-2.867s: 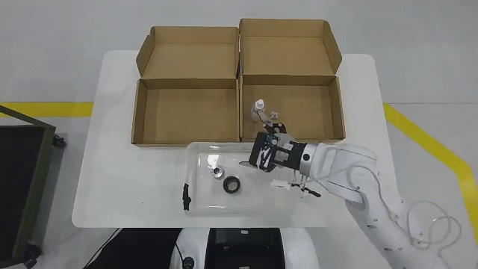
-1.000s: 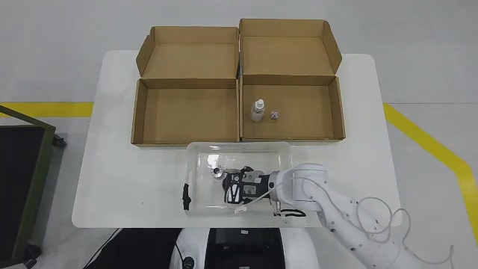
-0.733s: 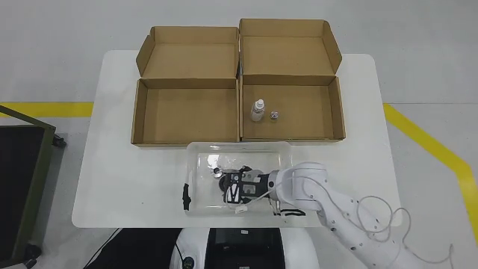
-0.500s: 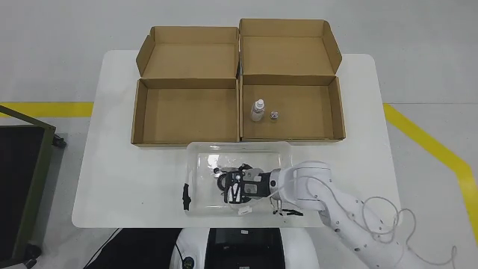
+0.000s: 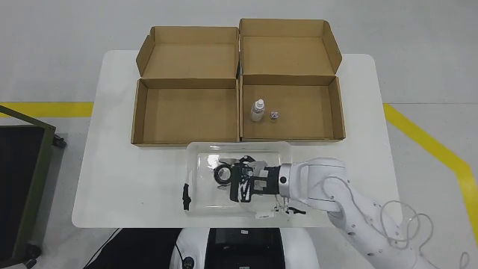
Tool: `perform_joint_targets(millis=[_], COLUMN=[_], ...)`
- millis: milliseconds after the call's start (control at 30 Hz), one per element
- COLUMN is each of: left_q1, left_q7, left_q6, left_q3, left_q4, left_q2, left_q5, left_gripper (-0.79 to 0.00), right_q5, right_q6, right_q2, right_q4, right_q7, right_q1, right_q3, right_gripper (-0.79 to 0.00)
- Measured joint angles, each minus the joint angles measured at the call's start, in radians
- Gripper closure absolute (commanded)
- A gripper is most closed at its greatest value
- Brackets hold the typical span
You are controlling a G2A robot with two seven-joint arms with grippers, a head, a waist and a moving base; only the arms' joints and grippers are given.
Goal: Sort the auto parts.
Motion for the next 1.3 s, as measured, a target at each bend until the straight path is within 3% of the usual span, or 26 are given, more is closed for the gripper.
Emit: perform_joint_targets(millis=[500, 933, 1300], left_q1=[0.000, 0.000, 0.000], left_q7=[0.000, 0.000, 0.000], left_q6=[0.000, 0.000, 0.000], left_q3=[0.000, 0.000, 0.000], left_q4=[0.000, 0.000, 0.000], left_q2=[0.000, 0.000, 0.000], left_q5=[0.000, 0.000, 0.000], left_gripper=[-0.785, -0.785, -0.785], right_q5=[0.022, -0.011, 0.070], right_q6=[0.058, 0.099, 0.054], right_q2=[-0.010, -0.008, -0.011], right_q4=[-0.057, -0.151, -0.129], right_q7=[-0.266, -0.402, -0.541], right_q1=[0.033, 0.003, 0.015], right_q3=[0.056, 0.114, 0.160], right_gripper=[0.000, 0.000, 0.000])
